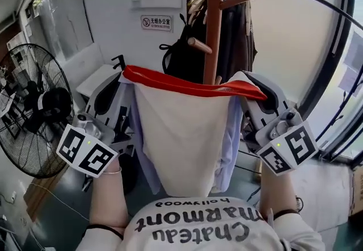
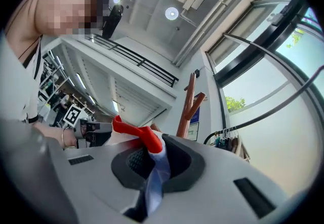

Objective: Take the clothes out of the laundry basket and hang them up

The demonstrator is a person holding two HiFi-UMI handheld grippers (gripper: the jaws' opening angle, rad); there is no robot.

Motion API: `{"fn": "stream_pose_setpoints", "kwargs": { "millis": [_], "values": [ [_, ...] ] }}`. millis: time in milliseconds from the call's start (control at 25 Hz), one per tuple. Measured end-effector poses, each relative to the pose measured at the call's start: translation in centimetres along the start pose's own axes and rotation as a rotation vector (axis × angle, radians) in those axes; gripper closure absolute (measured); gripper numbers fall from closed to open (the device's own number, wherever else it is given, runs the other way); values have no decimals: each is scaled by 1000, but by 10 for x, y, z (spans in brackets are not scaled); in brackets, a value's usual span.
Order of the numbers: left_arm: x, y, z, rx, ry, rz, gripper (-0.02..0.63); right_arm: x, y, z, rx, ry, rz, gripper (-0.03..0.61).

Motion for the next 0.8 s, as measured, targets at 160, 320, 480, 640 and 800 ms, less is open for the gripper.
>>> {"fn": "stream_pose_setpoints", "kwargs": {
  "millis": [160, 320, 480, 640, 800],
  "values": [
    [-9, -1, -10, 17, 99, -10, 598, -2, -11, -7, 56, 77, -40, 545],
    [-37, -10, -20, 39, 189, -9, 598, -13, -32, 5, 107, 156, -81, 545],
    [-56, -16, -26, 63, 245, 15, 598, -19, -47, 8, 163, 213, -105, 545],
    [-63, -20, -23, 84, 269, 34, 598, -21, -60, 5, 207, 236, -118, 545],
    [-67, -18, -25, 112, 297, 43, 598, -26, -64, 4, 227, 260, -114, 545]
  ]
}}
Point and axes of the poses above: the fingertips, and each gripper's own axes: x backward along the fingers, z to its right, y out of its underside, the point moved 2 cm from there along x, backward along the fingers, and after that the axes turned 10 degrees about -y, right-handed, at the moved point
